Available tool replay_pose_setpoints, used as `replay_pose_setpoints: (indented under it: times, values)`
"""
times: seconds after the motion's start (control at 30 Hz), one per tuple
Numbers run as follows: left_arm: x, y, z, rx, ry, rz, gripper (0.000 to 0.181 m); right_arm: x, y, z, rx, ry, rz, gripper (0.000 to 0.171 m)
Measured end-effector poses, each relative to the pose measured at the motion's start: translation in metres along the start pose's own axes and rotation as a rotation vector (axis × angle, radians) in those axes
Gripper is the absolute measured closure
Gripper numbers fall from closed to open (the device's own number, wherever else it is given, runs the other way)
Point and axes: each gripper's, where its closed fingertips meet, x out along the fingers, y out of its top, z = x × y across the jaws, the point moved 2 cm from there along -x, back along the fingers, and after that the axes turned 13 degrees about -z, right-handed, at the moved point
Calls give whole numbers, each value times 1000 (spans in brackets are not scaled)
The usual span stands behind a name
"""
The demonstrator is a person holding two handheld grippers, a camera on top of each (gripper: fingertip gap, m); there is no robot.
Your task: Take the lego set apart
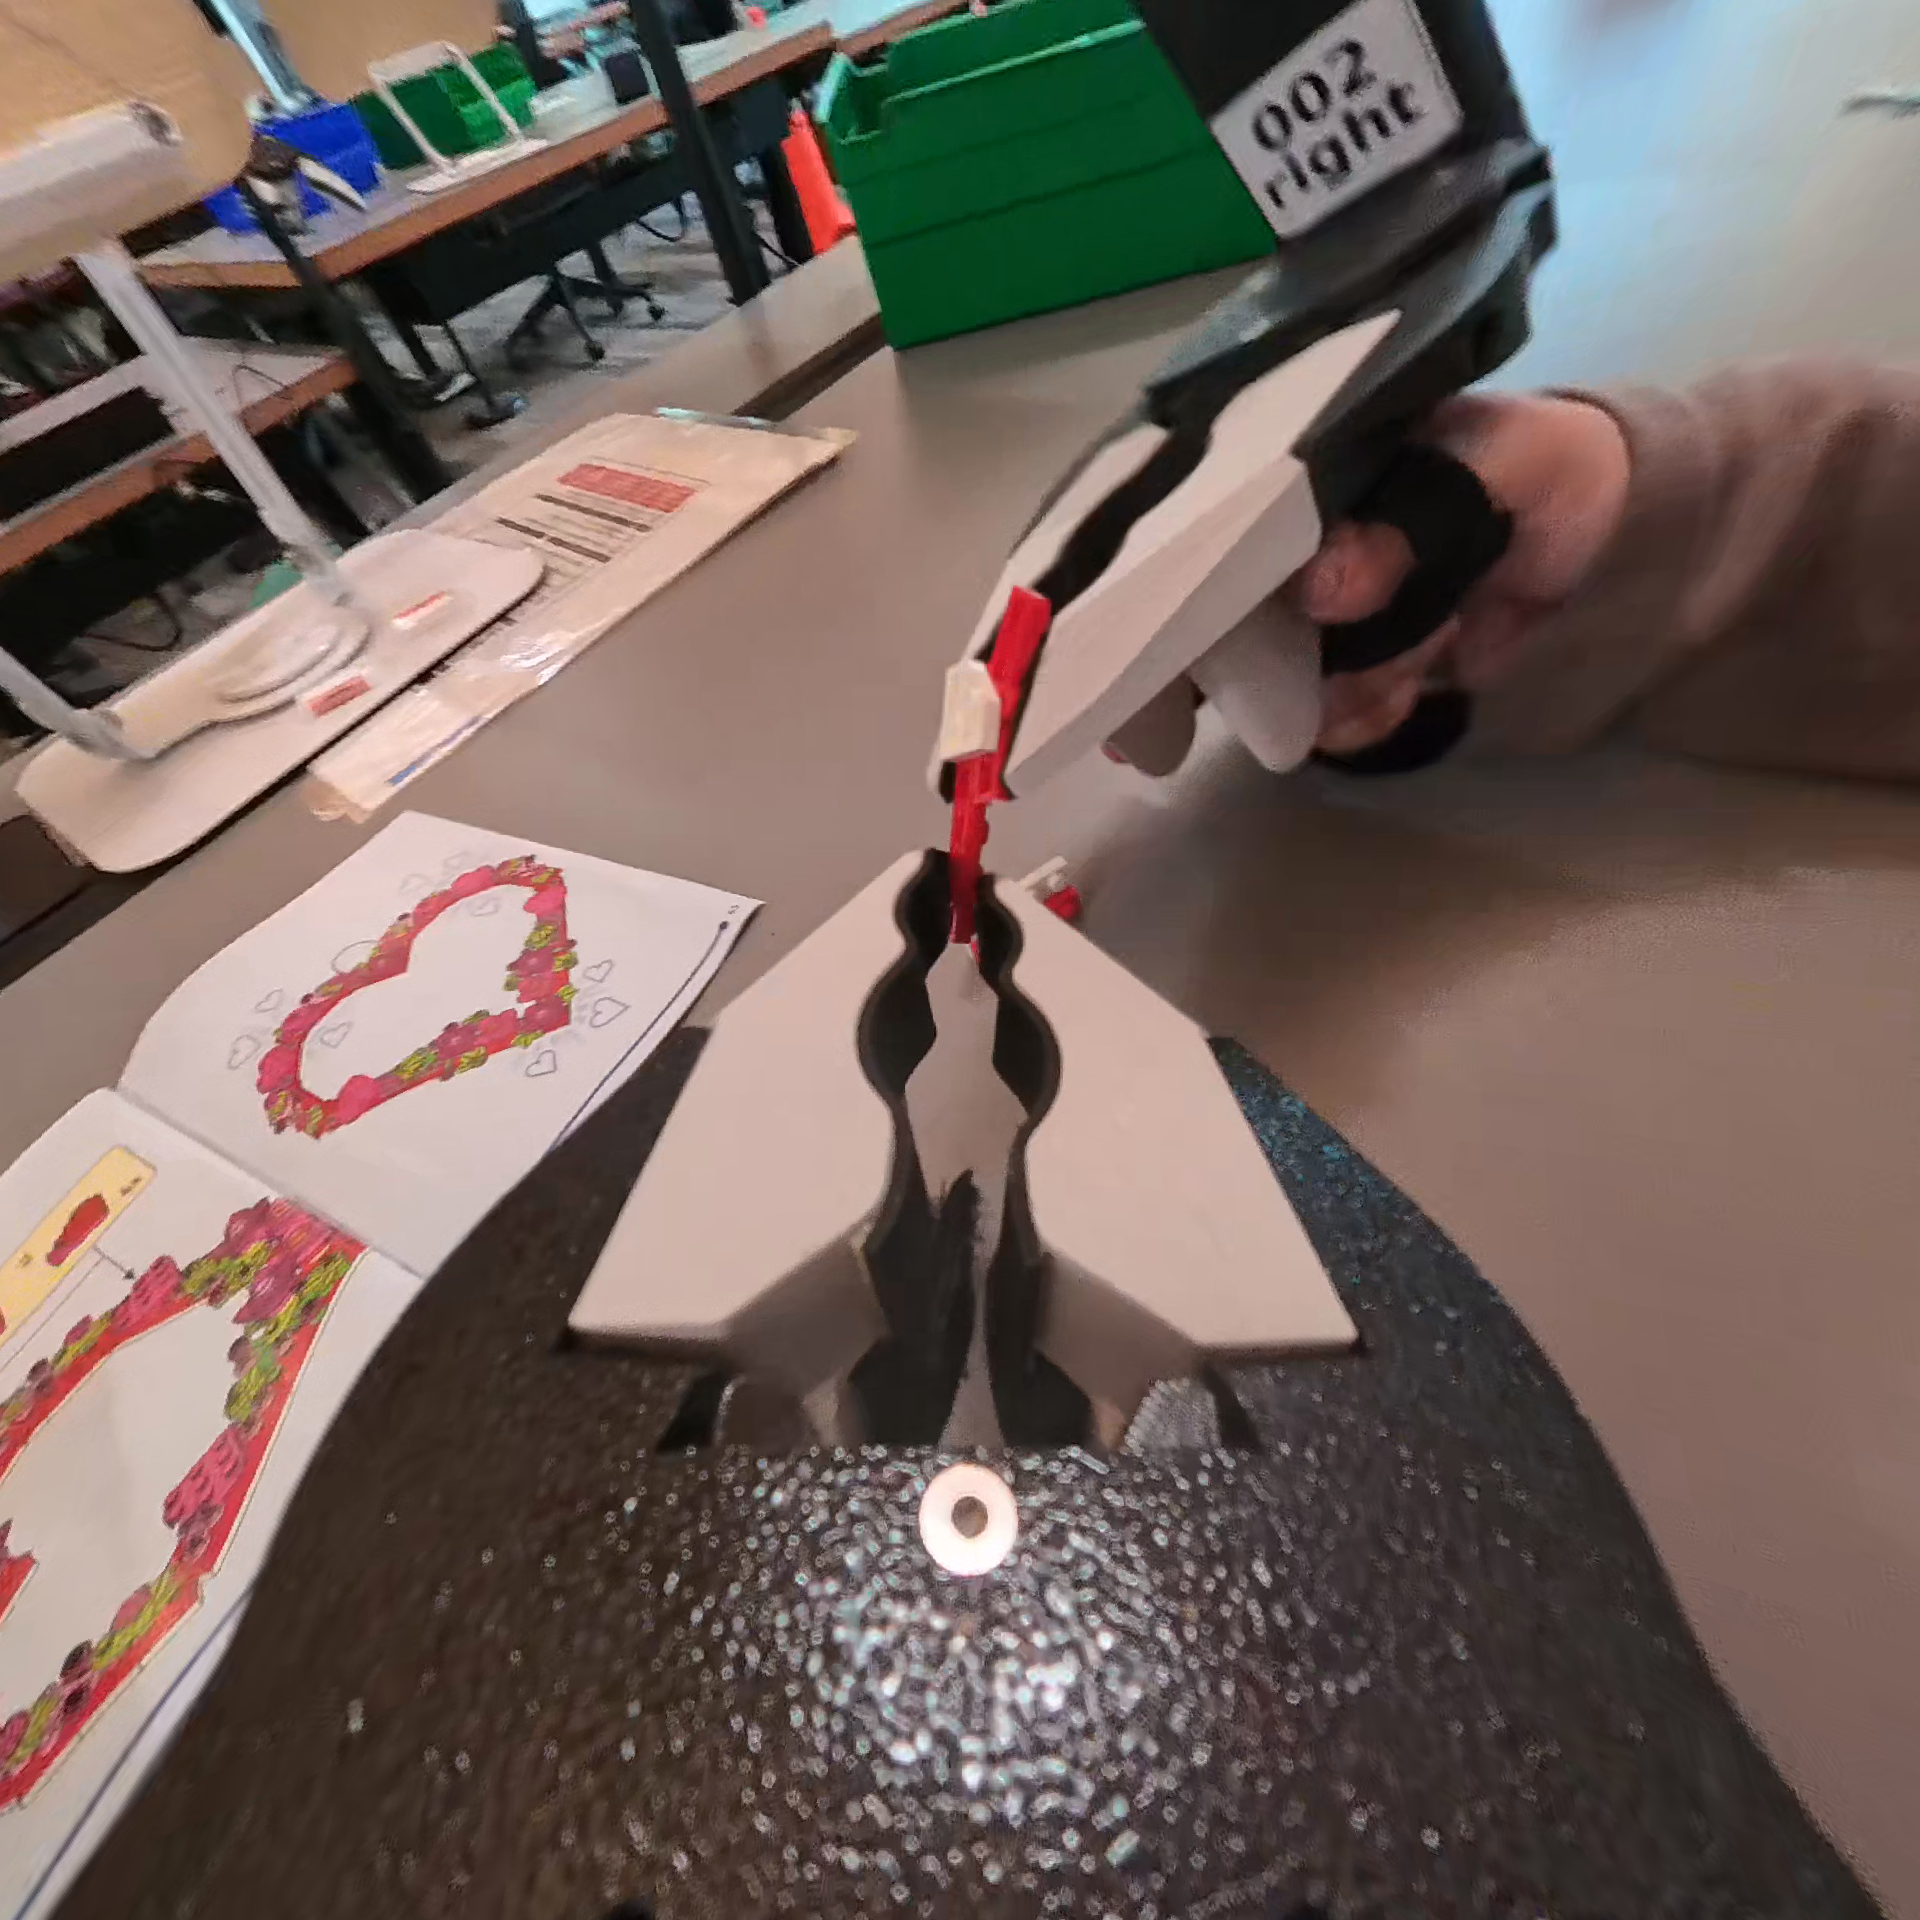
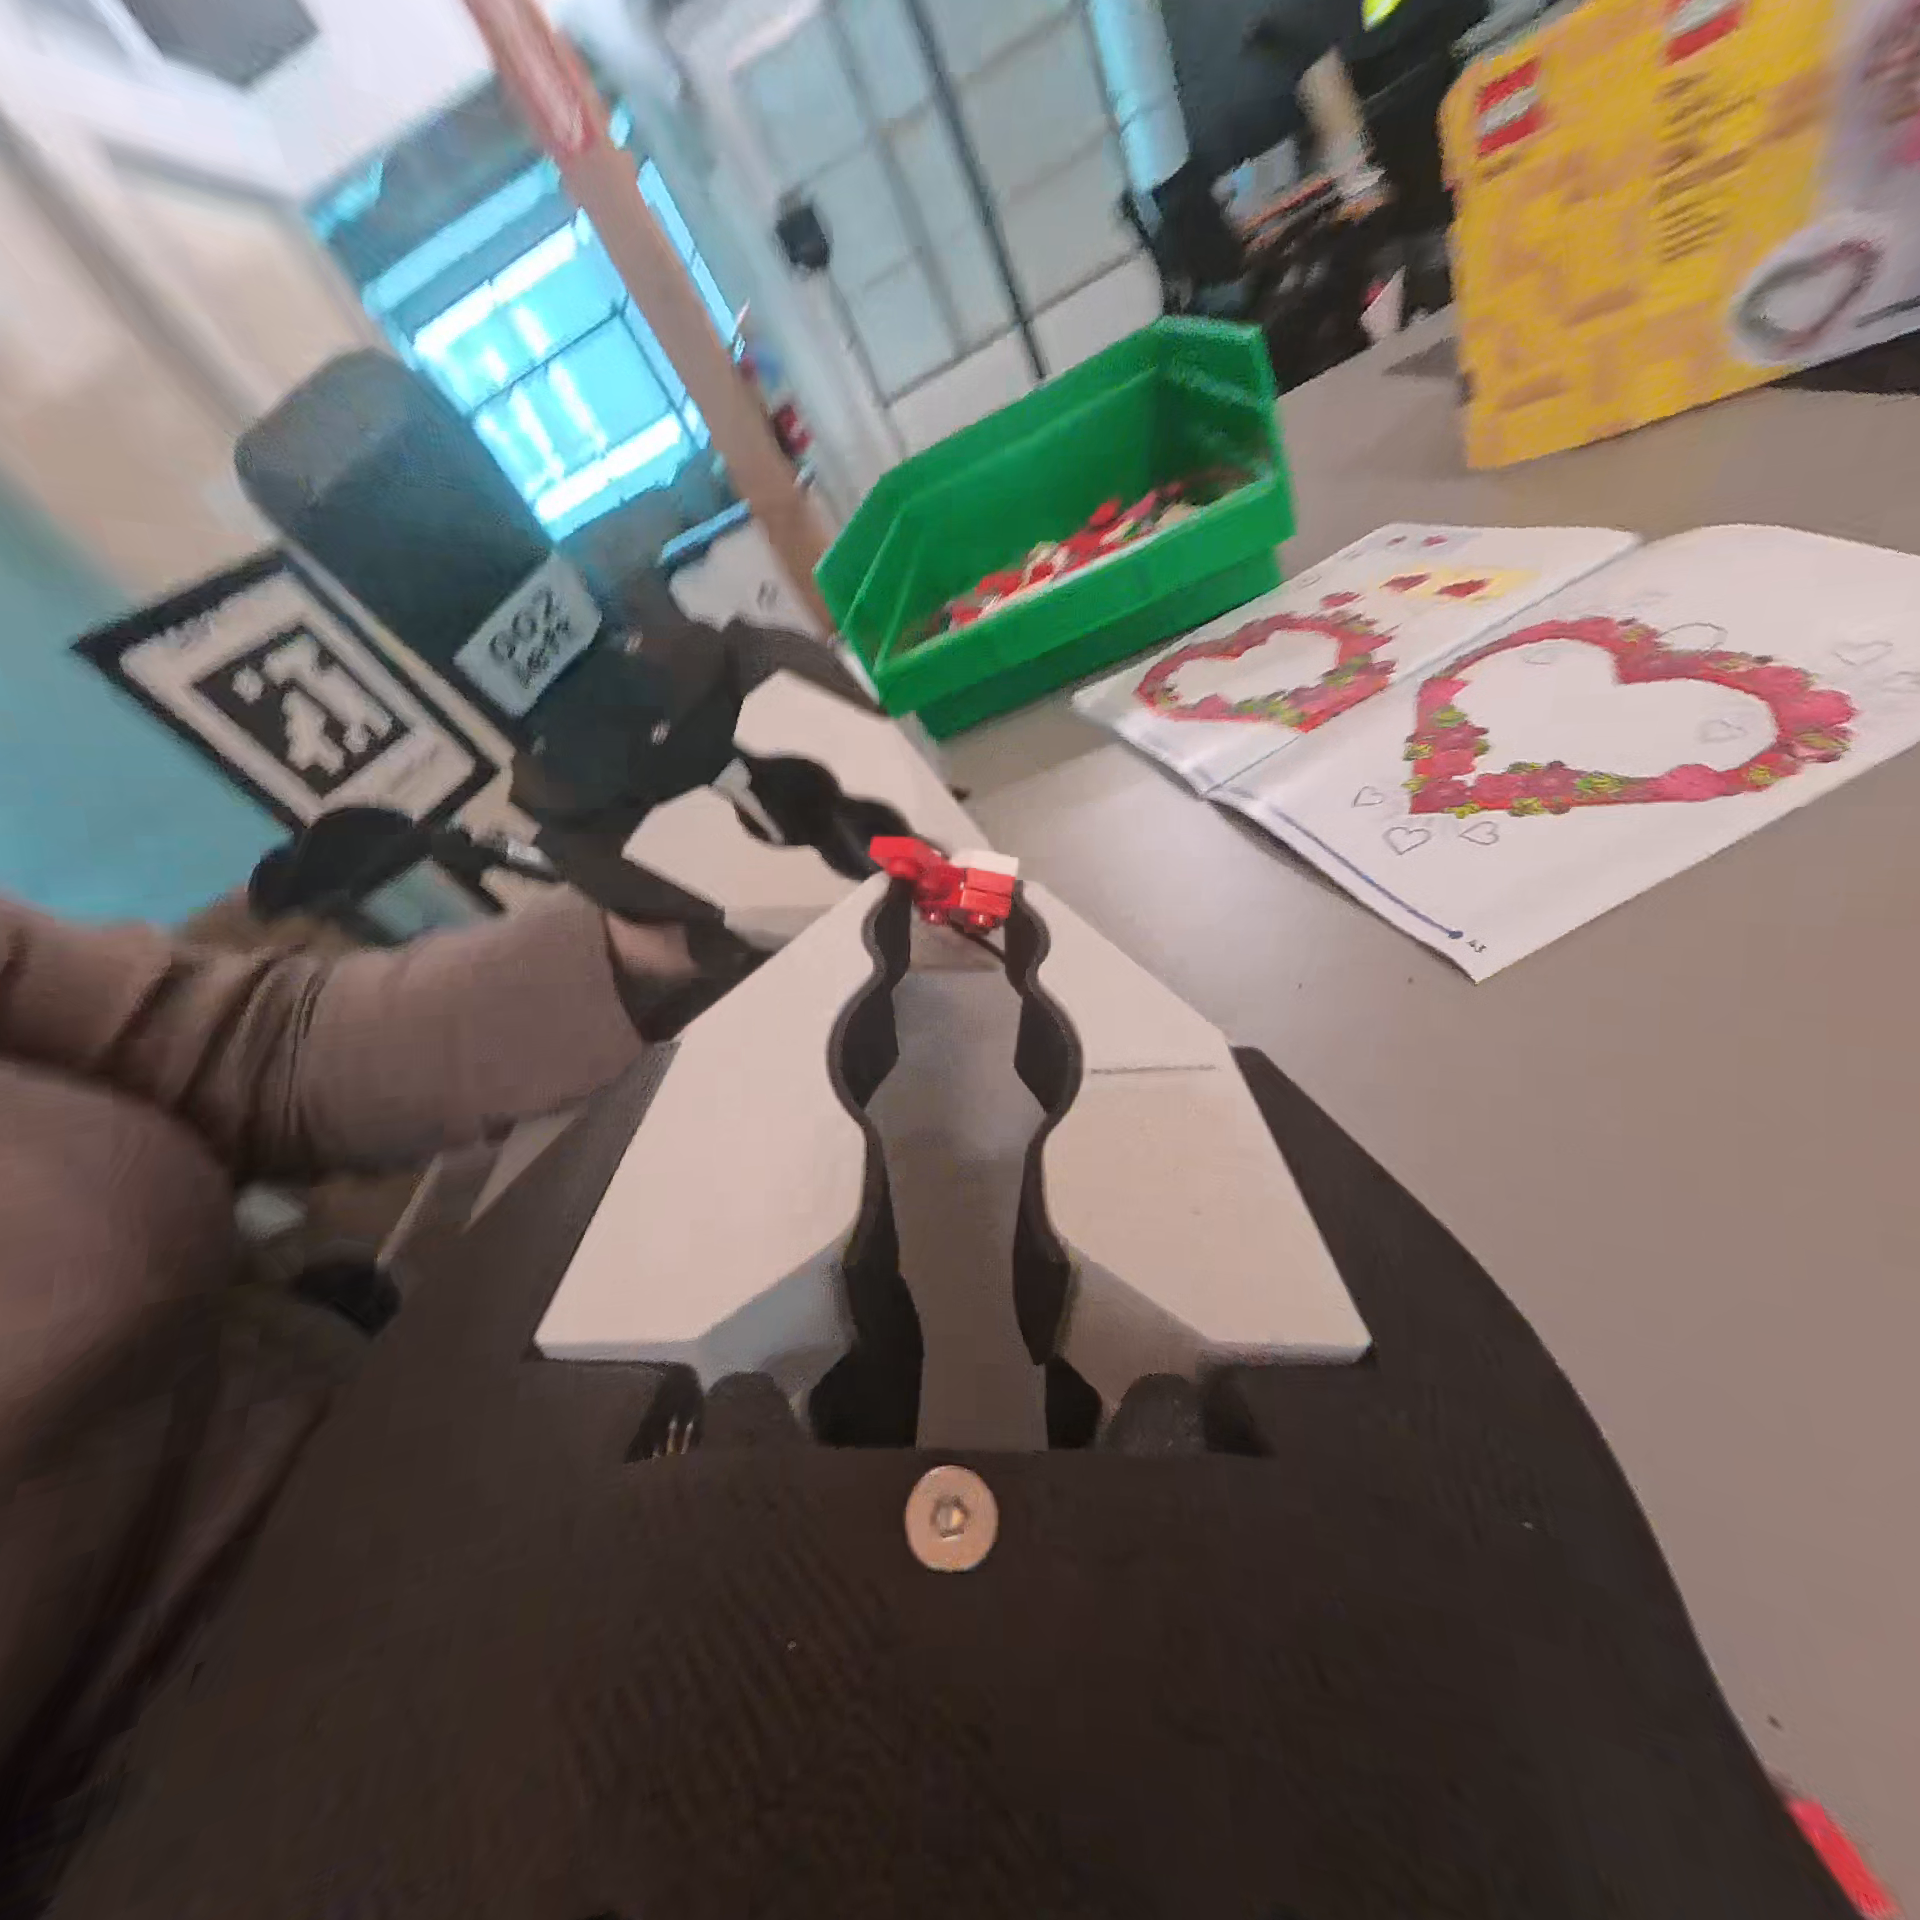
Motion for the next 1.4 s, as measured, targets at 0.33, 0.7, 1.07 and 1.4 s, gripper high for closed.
replay_pose_setpoints:
  times: [0.33, 0.7, 1.07, 1.4]
  values:
    - [4, -6, 22, 94, -128, -41, 178, -9, -24, -10, -207, 50, -216, 155]
    - [11, -12, 17, 27, -125, -59, 179, -13, -39, 2, -273, -78, -329, 156]
    - [-13, -7, -14, -353, -289, 134, 179, -13, -18, -1, -346, -218, -183, 156]
    - [-4, -10, -5, -240, -233, 75, 179, 3, -44, 6, -207, -238, -392, 118]
